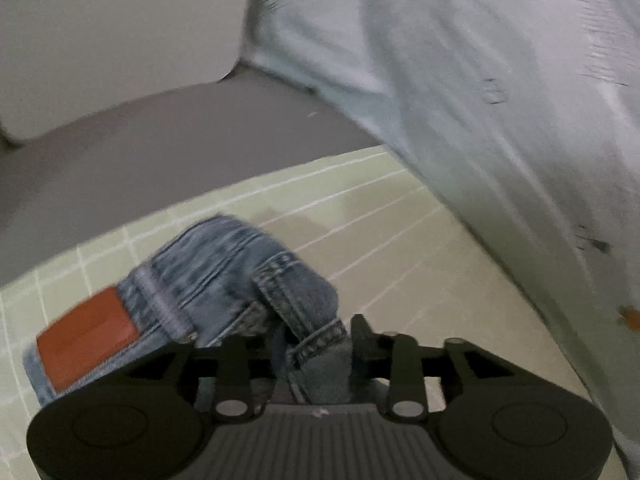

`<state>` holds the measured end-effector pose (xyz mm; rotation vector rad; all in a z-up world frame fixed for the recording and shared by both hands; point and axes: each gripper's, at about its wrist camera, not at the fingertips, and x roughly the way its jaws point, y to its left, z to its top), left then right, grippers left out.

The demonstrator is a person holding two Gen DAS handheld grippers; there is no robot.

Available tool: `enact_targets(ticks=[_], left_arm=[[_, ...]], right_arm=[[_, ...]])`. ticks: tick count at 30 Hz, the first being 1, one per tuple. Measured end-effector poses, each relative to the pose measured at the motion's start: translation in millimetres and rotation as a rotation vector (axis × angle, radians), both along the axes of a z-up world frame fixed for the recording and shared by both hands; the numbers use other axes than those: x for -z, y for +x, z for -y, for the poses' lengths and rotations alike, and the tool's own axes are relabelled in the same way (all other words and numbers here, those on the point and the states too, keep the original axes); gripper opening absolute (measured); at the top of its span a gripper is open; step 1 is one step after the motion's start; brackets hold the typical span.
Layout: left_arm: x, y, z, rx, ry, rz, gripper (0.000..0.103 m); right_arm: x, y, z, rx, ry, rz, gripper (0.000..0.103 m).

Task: Fold clothes
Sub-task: 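Lift the waistband with the left gripper while the right gripper lifts the hems toward it, then lay the folded jeans on the mat and open both grippers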

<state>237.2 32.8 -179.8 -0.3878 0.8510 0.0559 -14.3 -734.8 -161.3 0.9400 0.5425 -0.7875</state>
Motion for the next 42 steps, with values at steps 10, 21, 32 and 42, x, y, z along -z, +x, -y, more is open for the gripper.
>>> enact_targets(ticks=[10,21,32,42], left_arm=[[-39.8,-60.8,71.6,0.391,0.076,0.065,0.066],[13.3,-76.8,198.4,0.852,0.085,-0.132,0.067],[28.5,-53.4,238.2,0.827,0.047,-0.150,0.100],[27.8,-51.7,238.1,0.822,0.015,-0.174,0.103]], right_arm=[[0.9,-126.2,-44.9,0.195,-0.057,0.073,0.103],[23.8,-149.8,-109.5,0.143,-0.214,-0.139,0.103],[42.3,-108.5,-103.1,0.054,-0.326,-0.349,0.100],[43.9,-106.9,-99.1,0.095,-0.329,-0.318,0.075]])
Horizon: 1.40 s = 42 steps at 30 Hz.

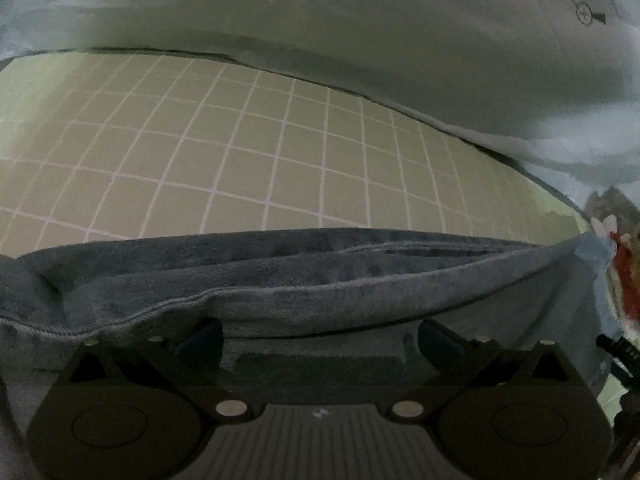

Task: Fold clothes
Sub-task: 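Lay the folded jeans on the mat and open both grippers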

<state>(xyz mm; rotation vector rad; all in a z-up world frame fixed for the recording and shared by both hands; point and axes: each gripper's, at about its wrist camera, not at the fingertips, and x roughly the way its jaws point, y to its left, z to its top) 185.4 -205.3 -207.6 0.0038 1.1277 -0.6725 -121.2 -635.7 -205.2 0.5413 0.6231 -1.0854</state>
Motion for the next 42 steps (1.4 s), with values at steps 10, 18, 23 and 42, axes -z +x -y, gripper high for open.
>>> enact_targets(ticks=[10,18,23,42], left_arm=[[1.6,10.1,-13.2,-0.079,-0.102,-0.082,0.103],[1.7,9.7,-16.2,-0.082,-0.118,-0.087,0.103],[2.5,9.9,-16.5,-0.067,-0.116,-0.081,0.103],[12.3,33.5,-73.4,-0.337,-0.391,-0.323,0.103]], right_arm=[[-5.0,6.1,3.9,0.003,-0.026,-0.014,0.051],[-5.4,4.4,15.1,0.063,0.059,0.052,0.028],[-11.9,-7.1,18.3,0.104,0.073,0.115,0.004],[-11.4,-68.1,5.7,0.260,0.163,0.131,0.009]])
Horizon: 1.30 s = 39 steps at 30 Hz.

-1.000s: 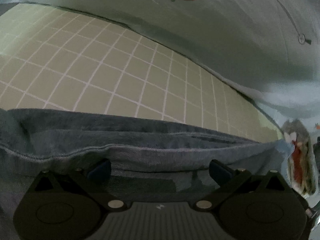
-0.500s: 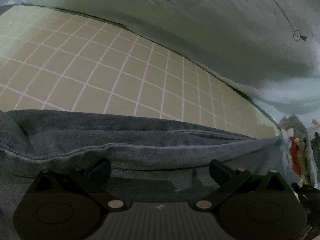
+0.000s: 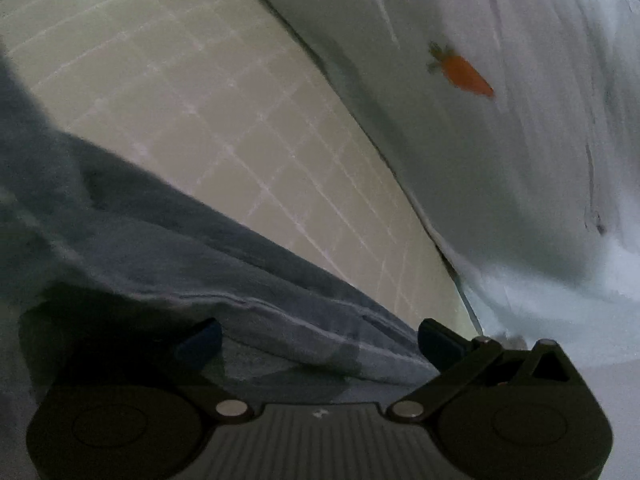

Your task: Fold clothes

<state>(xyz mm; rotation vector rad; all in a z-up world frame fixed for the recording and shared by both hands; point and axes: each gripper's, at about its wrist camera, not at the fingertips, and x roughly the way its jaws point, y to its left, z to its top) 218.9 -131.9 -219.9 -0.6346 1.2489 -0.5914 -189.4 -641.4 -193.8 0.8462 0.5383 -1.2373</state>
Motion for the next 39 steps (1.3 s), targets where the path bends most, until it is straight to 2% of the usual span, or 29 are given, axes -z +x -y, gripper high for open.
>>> enact_targets(ticks=[2,4,6,8,12,16,18,24,30,34,37,39], left_arm=[[-12.9,-6.5,-9.6,-0.006,0.052,0.054,0.103],[-28.8,-15.5,-21.3,0.004,0.108,0.122,0.103],[-44.3,-26.2,-35.4,0.005,0.171,0.184,0.103],[-60.9,-36.7,-52.7,-0.005,0.228,0.241,0.103],[-82.8,-56.4,-98.3,-0.017,0.310,0.308,0.103],[-93.0,-75.7,-133.5,0.009,0.418,0.365,0.103],[-88.9,-82.7,-151.6,0.024,0.455,0.374,0.103],[-70.3,-77.6,-194.1,0.010,0.475,0.329,0.103],[-56.8,-65.8,-221.8,0.030,0.496,0.306,0.103],[-42.9,-49.0,-220.5,0.019,0.513,0.255,0.103],[-32.0,-39.7,-212.7,0.011,0.566,0.216,0.103],[-29.9,-41.3,-206.8,0.014,0.596,0.236,0.103]], right_arm=[[-2.7,-1.1,-1.2,-0.020,0.023,0.045,0.019],[-7.6,-2.8,-8.4,-0.058,0.042,0.146,0.056],[-6.7,-0.9,-21.0,-0.096,0.098,0.253,0.061],[-5.0,1.5,-34.2,-0.135,0.160,0.360,0.073],[9.3,14.7,-75.5,-0.184,0.312,0.556,0.087],[32.1,31.4,-120.4,-0.192,0.498,0.756,0.094],[47.4,42.4,-144.3,-0.175,0.596,0.842,0.096],[54.1,81.9,-196.3,-0.232,0.626,0.857,0.098],[52.3,105.9,-221.0,-0.201,0.660,0.919,0.098],[52.8,117.0,-232.9,-0.190,0.669,0.932,0.098],[45.5,115.7,-237.1,-0.184,0.677,0.960,0.098],[38.4,118.5,-238.9,-0.208,0.677,0.978,0.099]])
